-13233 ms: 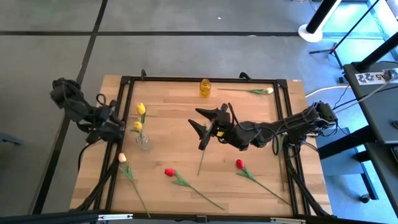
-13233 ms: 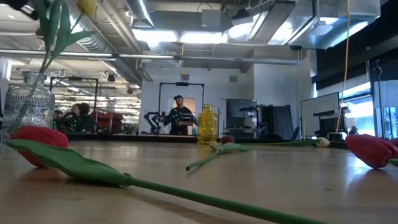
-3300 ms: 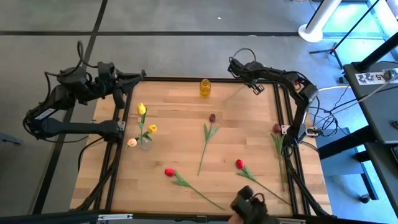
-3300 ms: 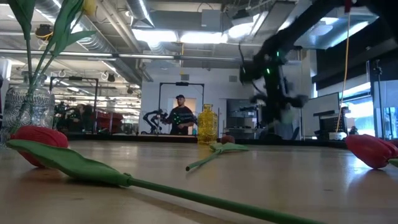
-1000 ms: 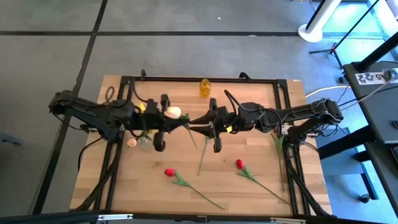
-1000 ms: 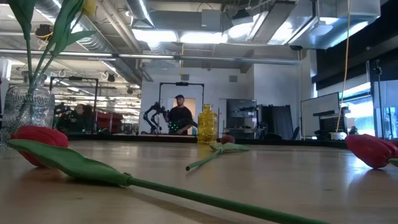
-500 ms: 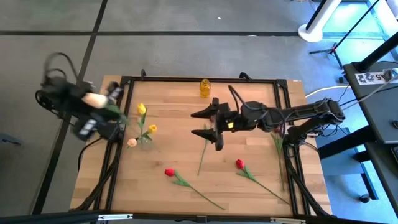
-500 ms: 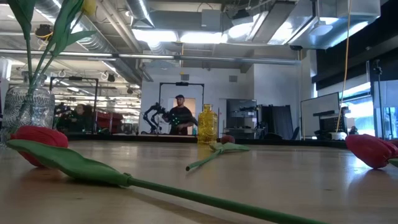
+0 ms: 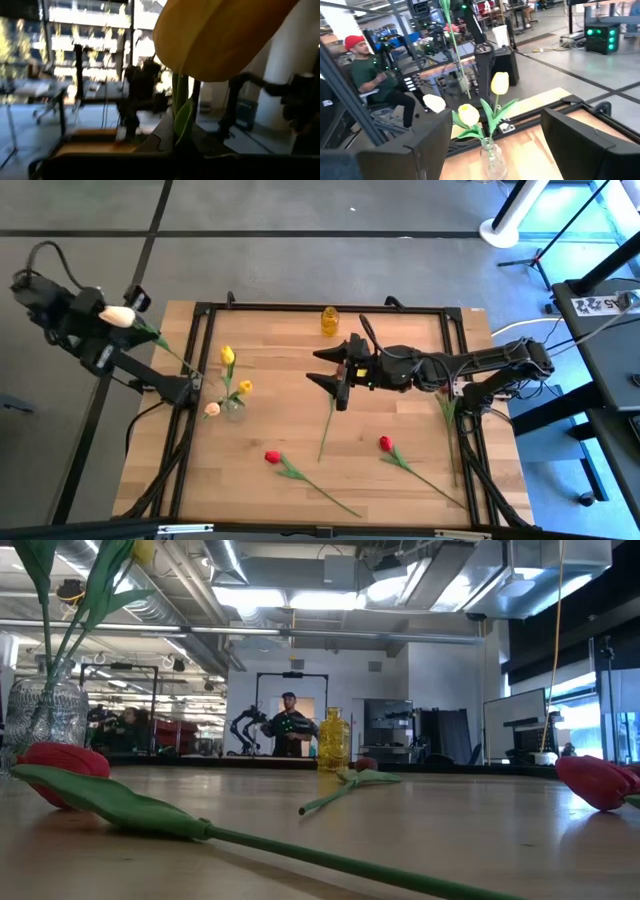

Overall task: Sort flowers into vase by color
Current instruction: Put the white flower into the transparent vase

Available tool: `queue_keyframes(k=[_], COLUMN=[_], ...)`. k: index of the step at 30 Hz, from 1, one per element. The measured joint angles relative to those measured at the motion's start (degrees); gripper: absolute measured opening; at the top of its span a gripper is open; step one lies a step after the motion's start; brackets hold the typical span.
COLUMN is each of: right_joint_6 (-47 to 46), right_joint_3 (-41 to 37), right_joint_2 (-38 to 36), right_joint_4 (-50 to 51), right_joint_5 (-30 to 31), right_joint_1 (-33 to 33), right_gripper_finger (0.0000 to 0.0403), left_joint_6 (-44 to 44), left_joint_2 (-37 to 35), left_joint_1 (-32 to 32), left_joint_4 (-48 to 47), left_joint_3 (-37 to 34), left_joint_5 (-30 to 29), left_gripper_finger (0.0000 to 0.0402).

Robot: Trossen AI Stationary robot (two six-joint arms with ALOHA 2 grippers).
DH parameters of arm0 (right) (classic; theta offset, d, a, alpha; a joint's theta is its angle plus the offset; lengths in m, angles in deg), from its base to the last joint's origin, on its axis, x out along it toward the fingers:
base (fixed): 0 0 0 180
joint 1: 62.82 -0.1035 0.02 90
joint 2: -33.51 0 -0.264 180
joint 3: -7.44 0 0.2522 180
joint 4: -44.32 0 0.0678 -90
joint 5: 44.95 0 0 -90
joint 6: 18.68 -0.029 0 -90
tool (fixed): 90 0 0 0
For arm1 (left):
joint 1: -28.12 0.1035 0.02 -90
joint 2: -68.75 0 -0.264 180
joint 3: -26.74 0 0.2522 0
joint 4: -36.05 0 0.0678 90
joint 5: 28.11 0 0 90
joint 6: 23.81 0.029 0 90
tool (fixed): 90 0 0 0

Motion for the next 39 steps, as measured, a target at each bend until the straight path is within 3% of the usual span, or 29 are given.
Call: queue_keyframes(k=[3,9,17,22,39], right_joint_6=[-0.09,0.08,0.27,0.14,-0.36], right_joint_3=[-0.01,-0.03,-0.03,-0.03,-0.03], right_joint_2=[0.00,0.02,0.02,0.02,0.02], right_joint_4=[-0.19,-0.96,-0.50,-0.68,-0.76], right_joint_5=[1.43,3.36,5.93,6.16,8.92], right_joint_1=[0.00,0.00,0.00,0.00,0.00], right_gripper_finger=[0.0302,0.0302,0.0302,0.0302,0.0302], left_joint_6=[-3.28,-7.80,-8.35,-8.80,-11.28], left_joint_2=[-0.04,-1.13,-10.41,-15.67,-17.87], left_joint_1=[0.00,0.00,0.00,0.00,0.00], left_joint_4=[-4.47,-4.59,6.34,7.96,2.65], left_joint_3=[-1.93,-11.15,-24.03,-29.72,-34.06], left_joint_5=[-4.12,-10.06,-10.19,-10.11,-10.08], left_gripper_finger=[0.0002,0.0002,0.0002,0.0002,0.0014])
